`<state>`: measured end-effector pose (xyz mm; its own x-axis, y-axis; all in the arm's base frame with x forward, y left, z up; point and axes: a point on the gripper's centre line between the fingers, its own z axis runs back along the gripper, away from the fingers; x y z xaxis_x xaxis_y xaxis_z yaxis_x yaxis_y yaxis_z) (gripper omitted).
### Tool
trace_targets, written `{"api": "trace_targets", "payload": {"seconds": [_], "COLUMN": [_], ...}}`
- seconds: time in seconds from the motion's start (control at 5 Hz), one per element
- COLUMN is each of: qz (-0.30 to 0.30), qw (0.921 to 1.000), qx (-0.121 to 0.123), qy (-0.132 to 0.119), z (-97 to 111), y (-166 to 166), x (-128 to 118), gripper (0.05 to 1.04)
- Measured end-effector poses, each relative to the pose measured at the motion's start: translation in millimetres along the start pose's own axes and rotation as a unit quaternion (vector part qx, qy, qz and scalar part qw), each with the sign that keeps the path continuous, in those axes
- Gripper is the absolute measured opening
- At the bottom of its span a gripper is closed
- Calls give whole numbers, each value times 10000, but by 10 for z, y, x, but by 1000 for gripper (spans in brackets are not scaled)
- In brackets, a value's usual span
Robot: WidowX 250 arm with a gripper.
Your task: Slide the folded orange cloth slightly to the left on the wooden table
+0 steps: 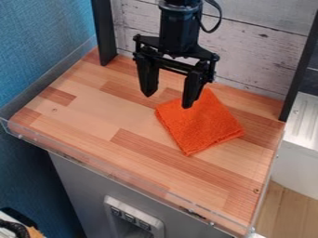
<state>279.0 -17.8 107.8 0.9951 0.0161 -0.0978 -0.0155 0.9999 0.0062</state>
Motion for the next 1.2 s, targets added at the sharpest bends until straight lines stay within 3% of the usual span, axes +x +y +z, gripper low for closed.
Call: {"api": "trace_targets", "payload": {"seconds": [0.2,0.8,1.2], "qz": [154,631,932], "qw": [9999,9964,9931], "qx": [-1,-109,-127], "qy": [-15,-557,-701], "z": [-38,-81,-106], "y": [-8,-107,-132], "x": [46,376,562], "gripper": [1001,999,999]}}
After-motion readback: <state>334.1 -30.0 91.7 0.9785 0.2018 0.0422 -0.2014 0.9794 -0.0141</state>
